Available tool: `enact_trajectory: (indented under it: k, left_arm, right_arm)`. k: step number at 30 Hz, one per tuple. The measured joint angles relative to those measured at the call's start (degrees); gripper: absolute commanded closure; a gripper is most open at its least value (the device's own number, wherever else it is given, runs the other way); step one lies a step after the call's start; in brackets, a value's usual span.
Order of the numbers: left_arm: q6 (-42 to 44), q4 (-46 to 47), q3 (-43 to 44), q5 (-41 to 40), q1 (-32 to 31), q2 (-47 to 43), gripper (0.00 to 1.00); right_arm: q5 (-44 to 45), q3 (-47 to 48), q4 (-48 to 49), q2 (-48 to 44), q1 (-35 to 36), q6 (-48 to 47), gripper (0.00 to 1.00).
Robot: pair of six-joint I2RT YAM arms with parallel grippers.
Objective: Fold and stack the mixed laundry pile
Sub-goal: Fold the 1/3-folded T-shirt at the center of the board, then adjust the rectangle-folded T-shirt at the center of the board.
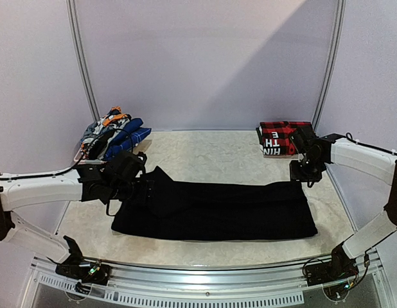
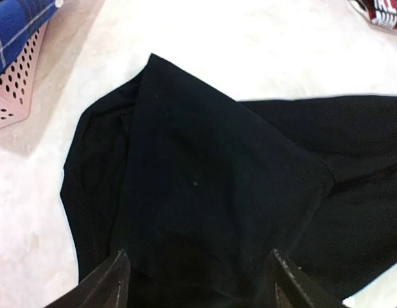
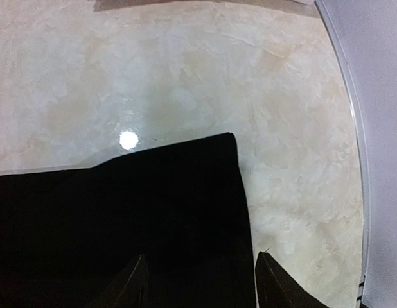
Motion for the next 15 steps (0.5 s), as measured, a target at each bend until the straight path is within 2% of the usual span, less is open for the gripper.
enact_trajectory:
  k: [8, 15]
  left_arm:
    - [3.8, 6.8, -3.3, 6.0, 9.0, 3.4, 0.34]
    - [4.6, 9.7, -3.7, 10.9, 13.4, 6.3, 0.35]
  right_arm:
    - [-8.9, -1.6, 9.6, -0.1, 0.0, -0.8, 0.57]
    - [-10.8, -5.3, 15.0, 4.7, 0.0, 0.1, 0.66]
